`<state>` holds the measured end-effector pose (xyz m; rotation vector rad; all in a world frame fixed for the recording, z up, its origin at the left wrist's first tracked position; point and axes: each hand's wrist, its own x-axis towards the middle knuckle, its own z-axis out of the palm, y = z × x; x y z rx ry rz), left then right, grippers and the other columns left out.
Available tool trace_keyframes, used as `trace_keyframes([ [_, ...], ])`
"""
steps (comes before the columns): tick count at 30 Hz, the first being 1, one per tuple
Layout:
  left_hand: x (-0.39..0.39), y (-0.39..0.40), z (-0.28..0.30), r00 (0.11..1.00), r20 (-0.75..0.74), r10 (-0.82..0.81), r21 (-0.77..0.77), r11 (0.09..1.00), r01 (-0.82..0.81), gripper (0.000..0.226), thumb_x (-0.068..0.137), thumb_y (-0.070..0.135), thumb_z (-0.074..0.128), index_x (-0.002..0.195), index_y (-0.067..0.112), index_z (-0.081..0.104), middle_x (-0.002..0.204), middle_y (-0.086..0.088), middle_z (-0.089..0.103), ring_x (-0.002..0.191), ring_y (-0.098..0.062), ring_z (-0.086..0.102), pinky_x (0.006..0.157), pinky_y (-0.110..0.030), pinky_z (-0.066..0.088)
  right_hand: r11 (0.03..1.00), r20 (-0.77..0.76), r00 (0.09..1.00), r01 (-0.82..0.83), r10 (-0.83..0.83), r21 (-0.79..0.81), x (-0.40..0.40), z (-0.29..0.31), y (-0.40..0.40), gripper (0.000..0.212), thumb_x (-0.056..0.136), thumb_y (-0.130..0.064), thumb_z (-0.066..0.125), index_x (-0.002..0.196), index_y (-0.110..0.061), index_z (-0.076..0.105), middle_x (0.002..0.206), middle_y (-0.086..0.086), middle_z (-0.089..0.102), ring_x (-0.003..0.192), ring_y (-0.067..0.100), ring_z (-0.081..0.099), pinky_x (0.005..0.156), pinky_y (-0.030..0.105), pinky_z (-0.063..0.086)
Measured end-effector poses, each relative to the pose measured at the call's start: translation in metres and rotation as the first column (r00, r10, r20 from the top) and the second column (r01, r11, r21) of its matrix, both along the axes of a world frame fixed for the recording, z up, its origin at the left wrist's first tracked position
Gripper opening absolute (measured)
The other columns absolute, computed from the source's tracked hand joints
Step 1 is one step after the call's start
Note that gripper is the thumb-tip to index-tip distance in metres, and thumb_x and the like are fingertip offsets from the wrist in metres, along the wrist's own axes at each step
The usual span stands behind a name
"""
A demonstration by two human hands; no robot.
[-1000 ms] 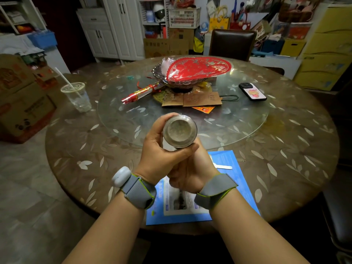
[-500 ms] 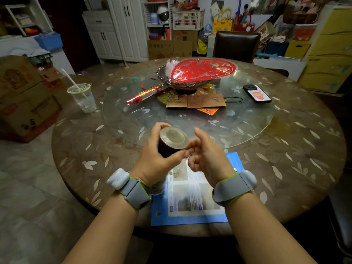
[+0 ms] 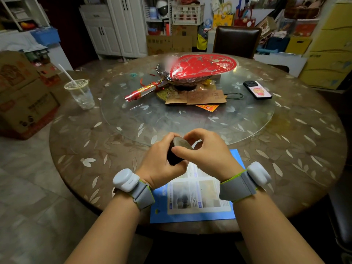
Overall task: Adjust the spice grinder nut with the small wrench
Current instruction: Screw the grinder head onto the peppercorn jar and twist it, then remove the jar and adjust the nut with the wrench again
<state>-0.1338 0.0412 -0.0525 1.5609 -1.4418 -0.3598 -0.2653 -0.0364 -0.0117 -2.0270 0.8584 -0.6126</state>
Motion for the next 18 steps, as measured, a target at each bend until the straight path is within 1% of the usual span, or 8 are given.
trace_keyframes([
  [5, -0.003, -0.002, -0.001, 0.998, -0.01, 0.055, -0.052, 0.997, -0.056, 0.025, 0.072, 0.032, 0.059, 0.094, 0.02, 0.059, 0.078, 0.0, 0.066, 0.068, -0.023, 0.064, 0.058, -0.048, 0.051, 1.0, 0.039, 0.999, 0.002, -0.003, 0.021, 0.001, 0.003, 0.0, 0.025, 0.068, -0.041, 0.077, 0.082, -0.021, 0.071, 0.078, -0.004, 0.07, 0.059, 0.007, 0.058, 0.063, 0.029, 0.052],
  [8, -0.004, -0.001, 0.0, 0.997, -0.055, 0.055, -0.121, 0.991, -0.061, 0.017, 0.079, 0.034, 0.062, 0.089, 0.019, 0.061, 0.077, -0.002, 0.066, 0.068, -0.025, 0.064, 0.057, -0.049, 0.051, 0.996, 0.105, 0.994, -0.035, 0.026, 0.081, 0.0, 0.007, 0.001, 0.02, 0.07, -0.037, 0.077, 0.081, -0.021, 0.071, 0.074, -0.002, 0.071, 0.058, 0.016, 0.064, 0.057, 0.029, 0.052],
  [10, -0.002, -0.001, 0.001, 0.997, -0.049, 0.056, -0.149, 0.987, -0.062, 0.019, 0.079, 0.035, 0.064, 0.088, 0.018, 0.061, 0.077, -0.002, 0.066, 0.068, -0.025, 0.064, 0.057, -0.048, 0.051, 0.994, 0.123, 0.991, -0.062, 0.051, 0.089, -0.001, 0.008, 0.001, 0.022, 0.071, -0.038, 0.077, 0.083, -0.021, 0.071, 0.075, -0.001, 0.071, 0.056, 0.016, 0.063, 0.052, 0.024, 0.049],
  [12, -0.001, 0.002, 0.002, 0.998, -0.02, 0.051, -0.171, 0.984, -0.054, 0.027, 0.073, 0.039, 0.068, 0.089, 0.019, 0.06, 0.077, 0.002, 0.065, 0.068, -0.019, 0.064, 0.059, -0.041, 0.053, 0.99, 0.146, 0.987, -0.086, 0.07, 0.108, -0.001, 0.008, 0.001, 0.025, 0.071, -0.039, 0.078, 0.085, -0.019, 0.071, 0.075, -0.002, 0.07, 0.053, 0.012, 0.059, 0.051, 0.02, 0.045],
  [14, 0.0, 0.006, 0.002, 0.998, 0.014, 0.069, -0.188, 0.98, -0.065, 0.039, 0.064, 0.045, 0.074, 0.091, 0.023, 0.057, 0.079, 0.006, 0.065, 0.07, -0.012, 0.064, 0.062, -0.032, 0.053, 0.966, 0.245, 0.967, -0.127, 0.07, 0.226, 0.0, 0.006, 0.0, 0.027, 0.076, -0.035, 0.076, 0.086, -0.011, 0.069, 0.068, -0.001, 0.065, 0.048, 0.011, 0.053, 0.049, 0.021, 0.041],
  [15, 0.0, 0.008, 0.001, 0.996, 0.029, 0.085, -0.199, 0.977, -0.078, 0.046, 0.06, 0.046, 0.077, 0.093, 0.02, 0.057, 0.082, 0.006, 0.066, 0.073, -0.012, 0.065, 0.065, -0.032, 0.053, 0.936, 0.318, 0.946, -0.162, 0.058, 0.313, 0.0, 0.004, -0.002, 0.03, 0.077, -0.035, 0.075, 0.085, -0.007, 0.068, 0.064, 0.001, 0.061, 0.045, 0.011, 0.05, 0.047, 0.022, 0.039],
  [16, 0.0, 0.01, 0.0, 0.994, 0.047, 0.103, -0.212, 0.973, -0.091, 0.053, 0.058, 0.046, 0.08, 0.095, 0.015, 0.058, 0.085, 0.005, 0.067, 0.076, -0.014, 0.066, 0.068, -0.033, 0.054, 0.891, 0.392, 0.919, -0.204, 0.032, 0.406, 0.001, 0.001, -0.004, 0.035, 0.075, -0.039, 0.073, 0.085, -0.006, 0.067, 0.064, 0.003, 0.058, 0.045, 0.012, 0.046, 0.046, 0.024, 0.036],
  [18, -0.002, 0.014, -0.003, 0.986, 0.084, 0.146, -0.244, 0.962, -0.121, 0.06, 0.057, 0.048, 0.08, 0.097, 0.009, 0.059, 0.089, 0.006, 0.066, 0.08, -0.012, 0.065, 0.073, -0.03, 0.055, 0.775, 0.504, 0.862, -0.276, -0.063, 0.568, 0.002, -0.004, -0.008, 0.051, 0.066, -0.047, 0.069, 0.091, -0.003, 0.066, 0.073, 0.009, 0.058, 0.048, 0.015, 0.044, 0.046, 0.026, 0.031],
])
